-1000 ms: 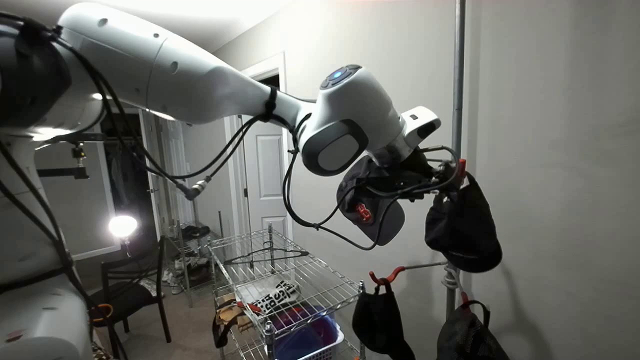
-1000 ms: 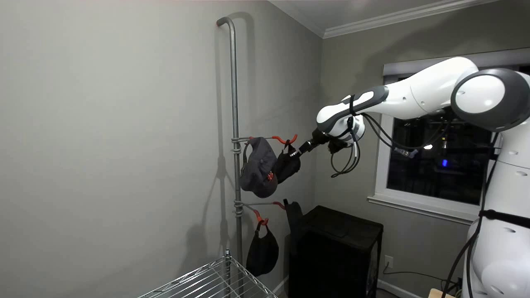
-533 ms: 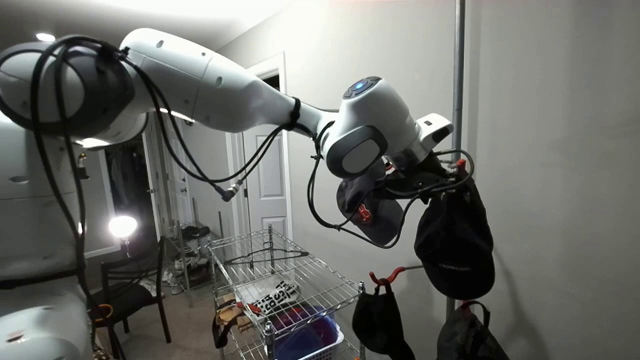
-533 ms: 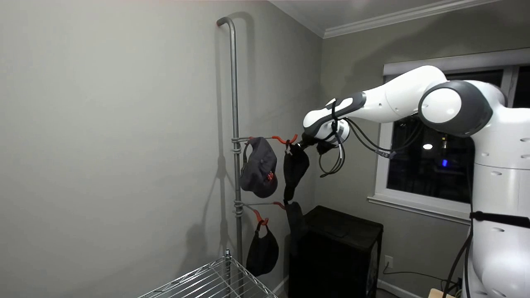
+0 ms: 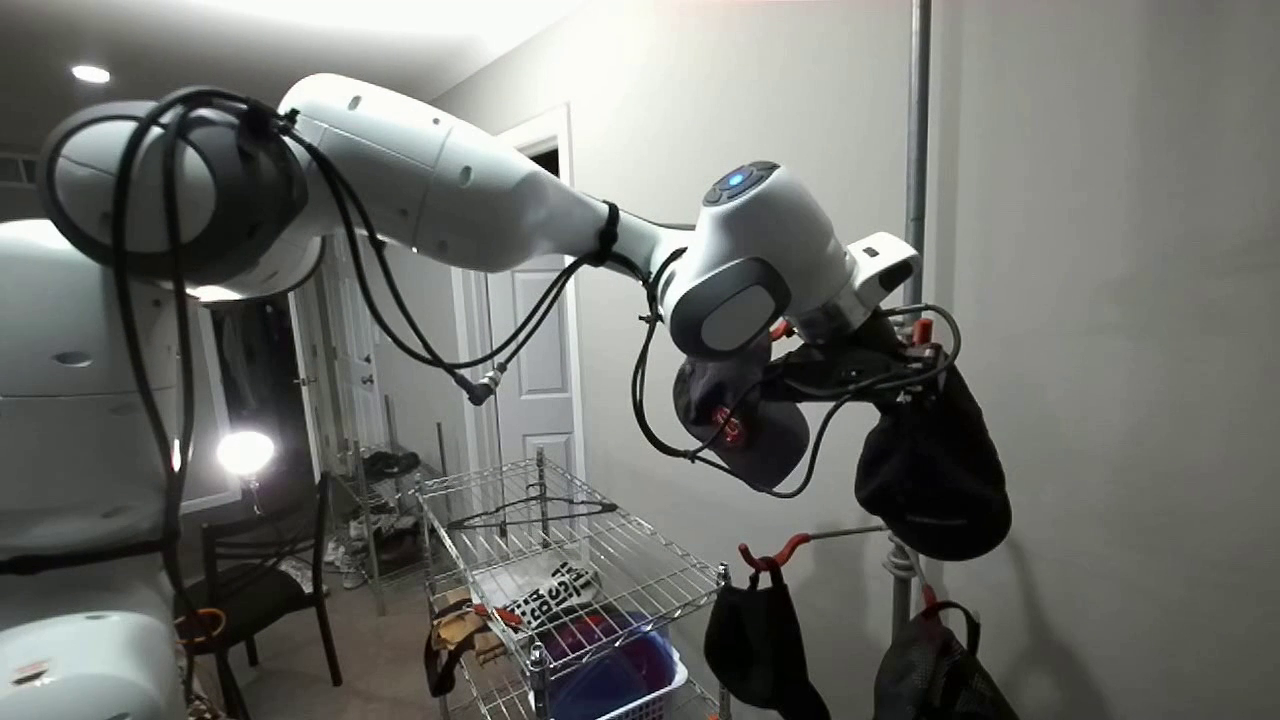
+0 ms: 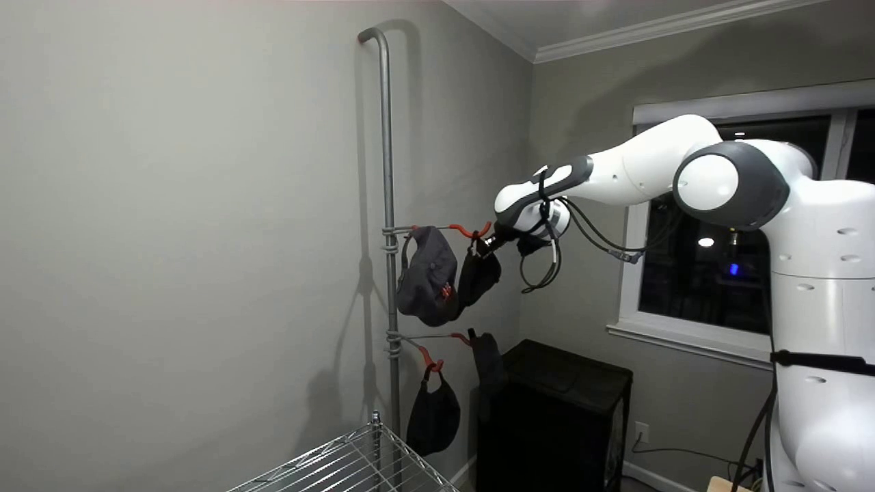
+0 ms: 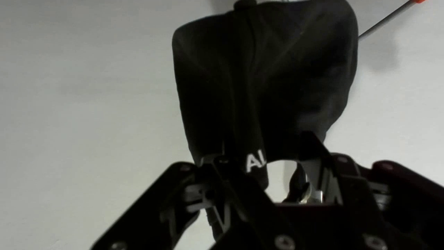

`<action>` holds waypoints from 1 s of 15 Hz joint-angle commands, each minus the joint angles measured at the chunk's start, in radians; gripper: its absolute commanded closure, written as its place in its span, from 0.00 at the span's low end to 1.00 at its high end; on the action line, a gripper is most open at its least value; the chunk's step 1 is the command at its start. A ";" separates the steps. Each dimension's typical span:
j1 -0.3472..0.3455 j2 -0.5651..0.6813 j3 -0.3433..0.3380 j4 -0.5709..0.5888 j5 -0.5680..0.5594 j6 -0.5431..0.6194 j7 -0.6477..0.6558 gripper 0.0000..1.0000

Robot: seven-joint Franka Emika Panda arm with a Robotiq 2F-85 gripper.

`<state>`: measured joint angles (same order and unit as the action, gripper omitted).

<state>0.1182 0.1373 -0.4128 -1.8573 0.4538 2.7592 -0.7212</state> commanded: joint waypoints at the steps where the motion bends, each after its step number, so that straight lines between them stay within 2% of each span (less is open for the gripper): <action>1: 0.002 -0.038 -0.008 -0.029 0.001 -0.005 0.041 0.78; 3: 0.007 -0.068 -0.013 -0.059 -0.005 0.010 0.060 0.92; 6: 0.010 -0.118 -0.013 -0.107 -0.011 0.032 0.067 0.98; 15: -0.002 -0.297 0.007 -0.257 -0.070 0.107 0.125 0.96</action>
<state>0.1193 -0.0751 -0.4210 -2.0367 0.4225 2.8167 -0.6406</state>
